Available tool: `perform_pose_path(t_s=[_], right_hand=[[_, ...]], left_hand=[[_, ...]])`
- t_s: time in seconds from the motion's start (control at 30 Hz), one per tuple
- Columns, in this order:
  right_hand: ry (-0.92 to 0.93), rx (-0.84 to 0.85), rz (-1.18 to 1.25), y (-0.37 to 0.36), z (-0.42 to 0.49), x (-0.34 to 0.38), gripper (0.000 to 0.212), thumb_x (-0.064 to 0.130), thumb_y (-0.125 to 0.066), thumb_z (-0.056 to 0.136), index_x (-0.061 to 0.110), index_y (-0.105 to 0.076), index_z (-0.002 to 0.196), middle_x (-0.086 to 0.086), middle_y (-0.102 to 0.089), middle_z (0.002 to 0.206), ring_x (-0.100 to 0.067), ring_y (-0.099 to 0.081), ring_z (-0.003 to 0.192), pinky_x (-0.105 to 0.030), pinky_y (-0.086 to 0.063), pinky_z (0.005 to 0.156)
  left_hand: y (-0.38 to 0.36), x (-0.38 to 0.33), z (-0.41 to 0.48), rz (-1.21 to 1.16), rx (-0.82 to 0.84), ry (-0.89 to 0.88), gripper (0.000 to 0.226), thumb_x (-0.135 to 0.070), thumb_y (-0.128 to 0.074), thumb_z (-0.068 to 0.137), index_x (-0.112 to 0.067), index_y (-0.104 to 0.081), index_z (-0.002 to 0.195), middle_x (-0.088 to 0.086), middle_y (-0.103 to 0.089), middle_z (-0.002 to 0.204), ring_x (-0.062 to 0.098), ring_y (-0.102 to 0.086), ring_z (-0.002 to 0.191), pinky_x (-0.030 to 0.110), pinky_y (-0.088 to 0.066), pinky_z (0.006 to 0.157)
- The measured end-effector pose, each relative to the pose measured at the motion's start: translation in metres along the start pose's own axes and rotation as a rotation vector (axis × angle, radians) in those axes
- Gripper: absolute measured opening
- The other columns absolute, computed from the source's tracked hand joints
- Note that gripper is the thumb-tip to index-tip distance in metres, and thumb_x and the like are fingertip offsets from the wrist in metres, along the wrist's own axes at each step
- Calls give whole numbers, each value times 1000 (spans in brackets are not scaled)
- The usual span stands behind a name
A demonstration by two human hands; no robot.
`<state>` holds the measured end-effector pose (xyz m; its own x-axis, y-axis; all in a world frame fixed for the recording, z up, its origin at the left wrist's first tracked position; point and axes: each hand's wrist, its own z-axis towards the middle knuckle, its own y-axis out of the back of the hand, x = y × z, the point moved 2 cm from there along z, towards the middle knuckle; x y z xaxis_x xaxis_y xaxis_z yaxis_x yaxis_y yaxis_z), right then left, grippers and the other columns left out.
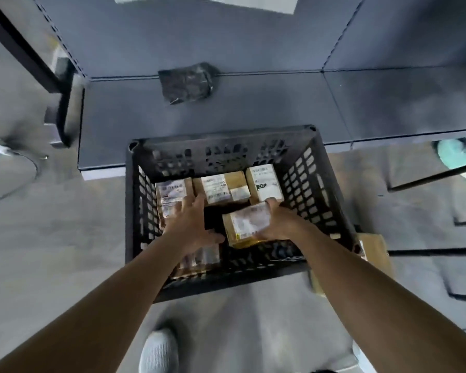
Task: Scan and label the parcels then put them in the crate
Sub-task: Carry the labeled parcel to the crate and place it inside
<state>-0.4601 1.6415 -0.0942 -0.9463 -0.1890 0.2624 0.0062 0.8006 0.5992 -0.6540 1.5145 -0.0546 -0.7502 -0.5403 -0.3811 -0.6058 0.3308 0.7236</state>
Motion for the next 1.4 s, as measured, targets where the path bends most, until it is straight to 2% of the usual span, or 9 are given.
perform_pose_path(t_s=[0.17,0.37,0.43,0.57,0.63,0.9,1.17,1.3,1.4], right_hand=[[-59,6,-7,-32,58,-14,111,44,-86,71,17,-15,153,-9,-46,146,-29,-52,125,-33,-47,91],[-118,80,-41,-45,95,-11,128,47,-84,72,15,8,156,-16,-28,159,-36,-43,135,-40,-47,102],[-144,116,-97,-49,97,-8,128,47,-82,74,12,9,156,-18,-34,155,-35,-51,129,-38,-49,98],[-121,77,-26,-57,104,-2,76,32,-76,86,7,-36,146,-10,-60,127,-27,-64,107,-16,-53,75],[-101,89,-68,-53,103,0,59,39,-75,84,12,-54,132,-5,-63,122,-23,-62,107,-24,-52,87],[-23,41,-11,-45,87,1,65,38,-70,88,17,-41,142,-6,-54,137,-25,-56,119,-33,-46,94],[65,0,59,-3,6,23,69,47,-58,95,19,-29,152,-7,-46,149,-27,-49,130,-35,-43,102],[83,-66,57,42,-70,46,70,51,-56,95,21,-29,151,-9,-49,144,-30,-53,123,-35,-45,91],[77,-126,88,85,-140,61,71,52,-56,94,22,-28,153,-8,-45,149,-30,-49,130,-37,-43,100]], left_hand=[[-43,11,46,19,-20,-14,112,-51,-80,69,-19,-11,151,10,-16,154,38,-21,139,53,-35,106],[-66,17,73,23,-28,-16,116,-51,-81,70,-18,-6,153,10,-11,157,37,-13,143,54,-33,110],[-70,20,75,35,-21,0,118,-51,-80,71,-18,-3,154,10,-9,158,38,-12,144,54,-33,111],[-75,22,72,68,6,26,118,-51,-78,72,-17,0,154,12,-8,158,38,-19,142,52,-36,107],[-76,22,72,70,9,28,118,-51,-79,72,-16,-2,154,12,-13,156,38,-22,140,51,-37,106],[-72,10,73,41,-11,25,119,-50,-80,70,-17,-2,154,11,-15,155,35,-16,143,51,-35,110],[-21,-8,12,112,25,125,125,-55,-78,69,-25,8,154,9,-4,161,39,-10,146,58,-33,110],[38,-40,-46,136,0,136,125,-56,-77,70,-20,9,154,12,-5,160,38,-10,146,57,-33,111],[90,-70,-100,87,-36,150,125,-54,-79,69,-22,7,154,11,-5,159,37,-10,146,56,-33,110]])
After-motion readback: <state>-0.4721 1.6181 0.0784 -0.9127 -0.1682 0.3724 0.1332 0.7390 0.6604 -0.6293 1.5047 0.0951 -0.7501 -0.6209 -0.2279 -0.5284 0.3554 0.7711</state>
